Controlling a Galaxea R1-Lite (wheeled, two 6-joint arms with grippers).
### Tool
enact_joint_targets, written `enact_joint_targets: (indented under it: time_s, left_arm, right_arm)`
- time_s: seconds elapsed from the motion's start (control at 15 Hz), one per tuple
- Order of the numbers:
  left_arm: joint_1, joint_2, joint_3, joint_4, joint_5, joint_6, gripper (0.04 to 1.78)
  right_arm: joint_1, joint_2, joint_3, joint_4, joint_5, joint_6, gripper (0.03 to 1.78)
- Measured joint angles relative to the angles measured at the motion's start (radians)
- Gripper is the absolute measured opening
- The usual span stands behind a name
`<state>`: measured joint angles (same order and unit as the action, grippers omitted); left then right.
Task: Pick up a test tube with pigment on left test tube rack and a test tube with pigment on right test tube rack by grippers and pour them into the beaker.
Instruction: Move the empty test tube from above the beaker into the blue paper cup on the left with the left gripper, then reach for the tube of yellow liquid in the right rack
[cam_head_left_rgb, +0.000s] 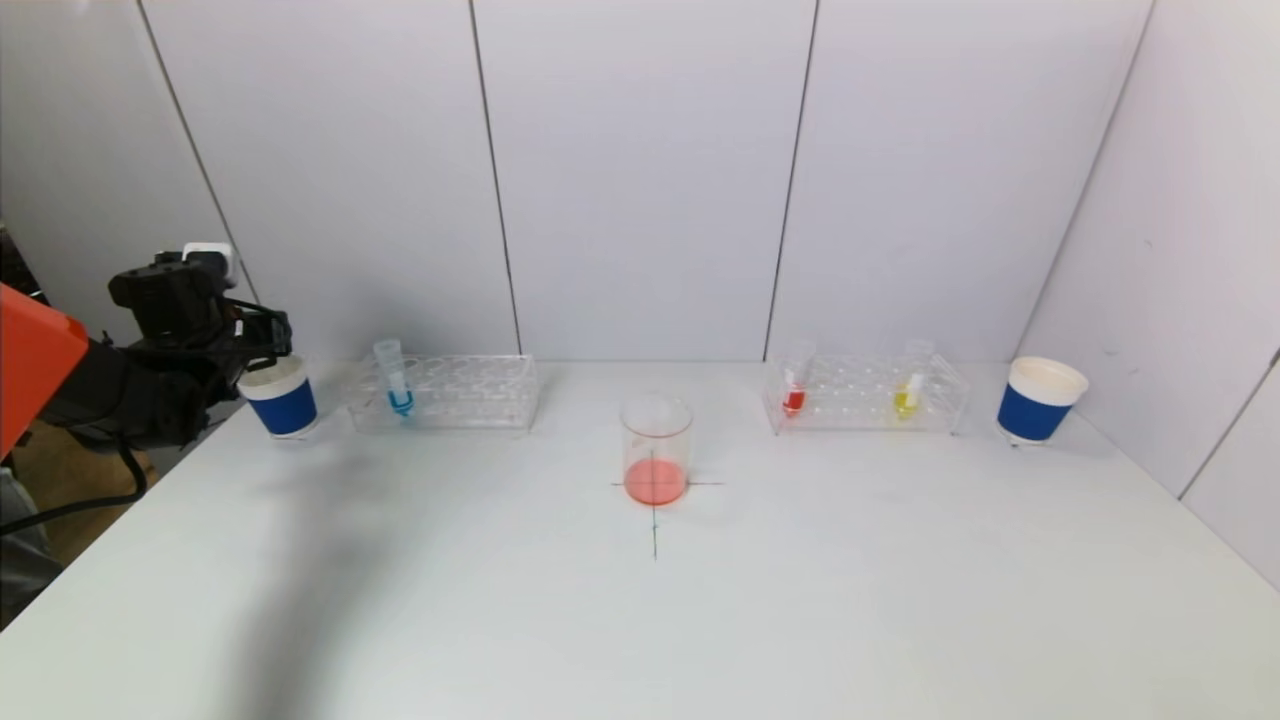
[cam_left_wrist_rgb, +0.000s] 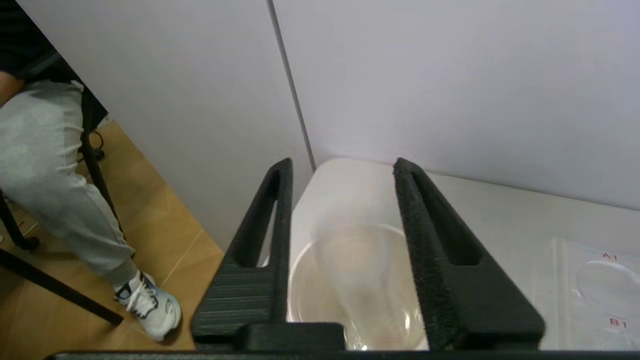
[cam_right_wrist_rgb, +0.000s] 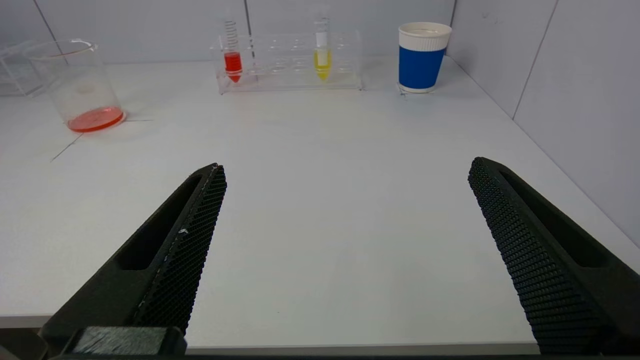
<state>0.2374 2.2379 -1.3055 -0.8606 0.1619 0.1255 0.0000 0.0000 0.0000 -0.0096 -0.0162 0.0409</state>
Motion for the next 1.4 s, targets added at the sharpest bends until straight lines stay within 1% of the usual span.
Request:
enact_joint_targets:
  time_s: [0.07, 0.13, 0.27, 0.4, 0.47, 0.6, 0.8, 1.07, 1.2, 1.4]
  left_arm:
    - [0.0, 0.002, 0.001, -0.003, 0.0, 0.001, 0.99]
    - [0.0, 0.004, 0.001, -0.003, 0.0, 0.0, 1.18]
    - [0.0, 0.005, 0.001, -0.004, 0.0, 0.0, 1.47]
    - [0.0, 0.005, 0.001, -0.004, 0.0, 0.0, 1.66]
    - [0.0, 0.005, 0.001, -0.003, 0.001, 0.001, 1.72]
    - [0.0, 0.0, 0.003, -0.002, 0.001, 0.001, 1.77]
    - [0.0, -0.029, 0.014, 0.002, 0.0, 0.013, 1.76]
    - [-0.017, -0.115, 0.047, 0.018, -0.001, 0.027, 1.76]
    - [-0.037, -0.189, 0.078, 0.047, -0.001, 0.027, 1.76]
    - [-0.096, -0.339, 0.147, 0.104, 0.002, 0.032, 1.76]
  right_arm:
    - [0.0, 0.0, 0.0, 0.0, 0.0, 0.0, 1.76]
    - [0.0, 0.0, 0.0, 0.0, 0.0, 0.0, 1.76]
    - [0.0, 0.0, 0.0, 0.0, 0.0, 0.0, 1.76]
    - [0.0, 0.0, 0.0, 0.0, 0.0, 0.0, 1.76]
    - [0.0, 0.0, 0.0, 0.0, 0.0, 0.0, 1.76]
    - [0.0, 0.0, 0.0, 0.0, 0.0, 0.0, 1.76]
    - [0.0, 0.0, 0.0, 0.0, 0.0, 0.0, 1.76]
    - [0.0, 0.0, 0.0, 0.0, 0.0, 0.0, 1.76]
    - [0.0, 0.0, 0.0, 0.0, 0.0, 0.0, 1.76]
    - [0.0, 0.0, 0.0, 0.0, 0.0, 0.0, 1.76]
